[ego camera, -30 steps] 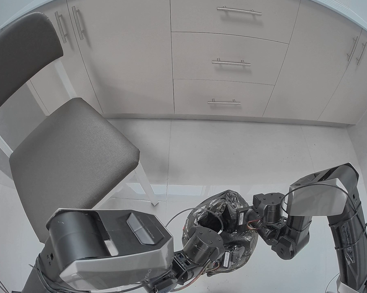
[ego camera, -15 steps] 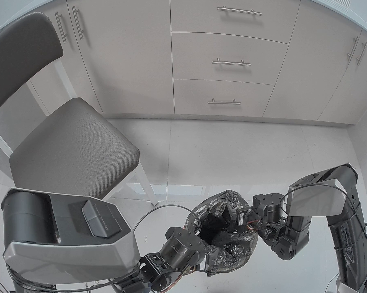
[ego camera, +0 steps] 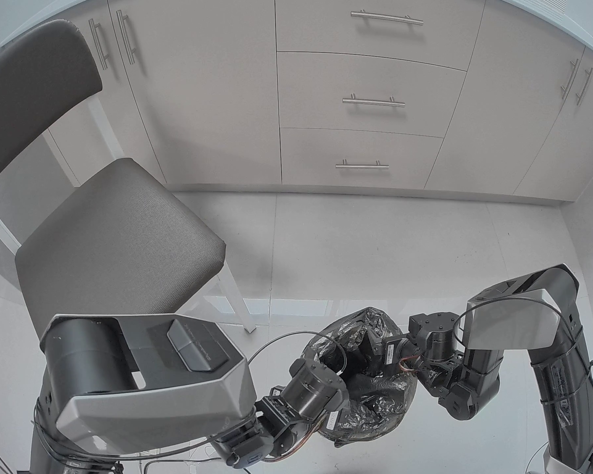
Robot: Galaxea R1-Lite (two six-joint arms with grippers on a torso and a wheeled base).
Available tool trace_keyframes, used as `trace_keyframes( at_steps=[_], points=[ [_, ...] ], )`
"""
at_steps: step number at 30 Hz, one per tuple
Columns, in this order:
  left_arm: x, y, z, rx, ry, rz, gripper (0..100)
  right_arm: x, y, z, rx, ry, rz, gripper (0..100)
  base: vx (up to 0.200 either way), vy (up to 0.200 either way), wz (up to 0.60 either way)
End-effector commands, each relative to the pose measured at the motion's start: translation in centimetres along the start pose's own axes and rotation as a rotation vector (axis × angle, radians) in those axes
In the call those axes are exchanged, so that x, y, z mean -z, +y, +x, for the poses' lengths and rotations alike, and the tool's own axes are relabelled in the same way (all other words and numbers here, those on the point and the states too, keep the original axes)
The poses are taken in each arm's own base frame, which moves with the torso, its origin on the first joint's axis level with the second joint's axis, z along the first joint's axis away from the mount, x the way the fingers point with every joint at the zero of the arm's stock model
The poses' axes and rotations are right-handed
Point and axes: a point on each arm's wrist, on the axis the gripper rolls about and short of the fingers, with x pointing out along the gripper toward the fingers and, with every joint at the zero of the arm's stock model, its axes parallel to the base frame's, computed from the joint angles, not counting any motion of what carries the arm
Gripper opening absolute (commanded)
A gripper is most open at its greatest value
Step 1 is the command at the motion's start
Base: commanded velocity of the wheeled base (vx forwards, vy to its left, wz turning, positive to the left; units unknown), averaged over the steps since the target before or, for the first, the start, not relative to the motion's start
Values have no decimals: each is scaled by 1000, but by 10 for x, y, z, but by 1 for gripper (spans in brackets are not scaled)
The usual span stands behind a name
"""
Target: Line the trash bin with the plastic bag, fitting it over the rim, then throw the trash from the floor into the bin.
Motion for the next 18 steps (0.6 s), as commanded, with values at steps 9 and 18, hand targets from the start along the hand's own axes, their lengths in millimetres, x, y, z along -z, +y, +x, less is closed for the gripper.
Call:
trace_keyframes(
  at_steps=[9,18],
  points=[
    [-21,-5,31,-22,47,0,100,-1,-1,1,1,-15,6,100,0,0,0],
    [-16,-6,45,-31,85,10,100,-1,0,2,0,-19,7,100,0,0,0]
  ],
)
